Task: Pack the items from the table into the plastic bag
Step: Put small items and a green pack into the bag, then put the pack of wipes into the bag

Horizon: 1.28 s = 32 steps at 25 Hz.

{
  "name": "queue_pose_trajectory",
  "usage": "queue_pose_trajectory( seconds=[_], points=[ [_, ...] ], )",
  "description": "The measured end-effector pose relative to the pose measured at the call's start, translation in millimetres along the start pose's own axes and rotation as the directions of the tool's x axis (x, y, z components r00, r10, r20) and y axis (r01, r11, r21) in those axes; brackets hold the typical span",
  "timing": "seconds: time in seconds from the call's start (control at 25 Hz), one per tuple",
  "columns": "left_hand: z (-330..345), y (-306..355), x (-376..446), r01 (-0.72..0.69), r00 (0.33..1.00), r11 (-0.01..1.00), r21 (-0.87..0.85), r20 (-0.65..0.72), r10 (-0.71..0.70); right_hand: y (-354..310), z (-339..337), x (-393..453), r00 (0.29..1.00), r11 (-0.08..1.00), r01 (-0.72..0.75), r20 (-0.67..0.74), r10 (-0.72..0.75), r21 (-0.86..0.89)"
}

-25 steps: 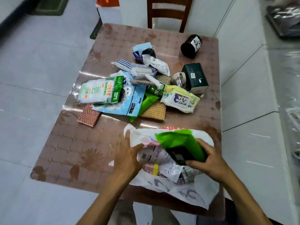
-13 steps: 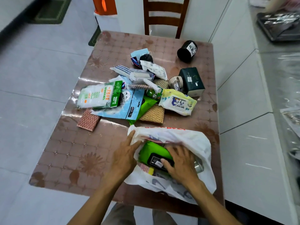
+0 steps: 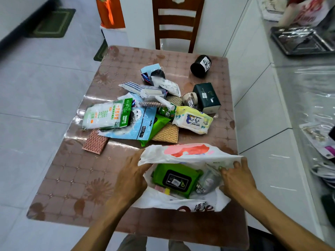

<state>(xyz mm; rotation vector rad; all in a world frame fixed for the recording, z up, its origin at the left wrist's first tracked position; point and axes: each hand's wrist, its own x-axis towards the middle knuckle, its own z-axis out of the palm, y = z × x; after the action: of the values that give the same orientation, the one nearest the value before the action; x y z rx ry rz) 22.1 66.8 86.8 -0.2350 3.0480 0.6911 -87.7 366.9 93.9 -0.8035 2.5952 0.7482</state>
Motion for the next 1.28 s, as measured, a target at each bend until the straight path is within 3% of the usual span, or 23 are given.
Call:
queue_pose_trajectory(
  seconds=[0.08,0.2,0.28,0.4,0.56,0.68,0.84,0.96,1.12,1.2,1.28],
  points=[
    [-9,4,5,0.009,0.999,1.0,-0.015,-0.033,-0.009,16,-4,-5,0.996,0.998,0.068,0.055,-0.068,0.009],
    [-30,9,18,0.067,0.985,0.997,-0.044,-0.154,-0.073,59,-27,-13,0.99,0.987,0.119,-0.092,-0.109,0.105],
    [-32,14,27,0.131,0.986,0.99,-0.056,-0.097,-0.136,81,-45,-12,0.989,0.988,0.088,-0.13,-0.071,0.13],
    [-19,34,35,0.052,0.999,0.999,-0.001,0.006,-0.052,68,-61,-5,0.99,0.963,0.045,-0.138,-0.009,0.264],
    [-1,37,37,0.015,1.0,1.0,0.002,-0.013,-0.015,38,-76,26,0.963,0.762,0.11,-0.258,0.077,0.638],
    [12,34,39,-0.075,0.997,0.996,0.056,-0.006,0.076,28,-80,86,0.937,0.634,0.115,-0.296,0.188,0.765],
    [11,32,54,-0.124,0.99,0.99,0.066,0.074,0.119,21,-60,185,0.971,0.623,-0.019,-0.134,0.198,0.782],
    [13,29,61,-0.236,0.969,0.968,0.08,0.09,0.229,19,-41,229,0.989,0.641,-0.08,-0.018,0.145,0.763],
    [28,34,71,-0.439,0.895,0.867,0.237,0.198,0.399,14,-32,236,0.975,0.827,-0.051,-0.15,0.162,0.56],
    [39,38,75,-0.433,0.892,0.849,0.303,0.284,0.353,9,-31,230,0.981,0.869,-0.011,-0.164,0.107,0.495],
    [53,36,76,-0.335,0.914,0.879,0.34,0.345,0.214,7,-31,225,0.993,0.797,-0.087,-0.017,0.121,0.597]
  ],
)
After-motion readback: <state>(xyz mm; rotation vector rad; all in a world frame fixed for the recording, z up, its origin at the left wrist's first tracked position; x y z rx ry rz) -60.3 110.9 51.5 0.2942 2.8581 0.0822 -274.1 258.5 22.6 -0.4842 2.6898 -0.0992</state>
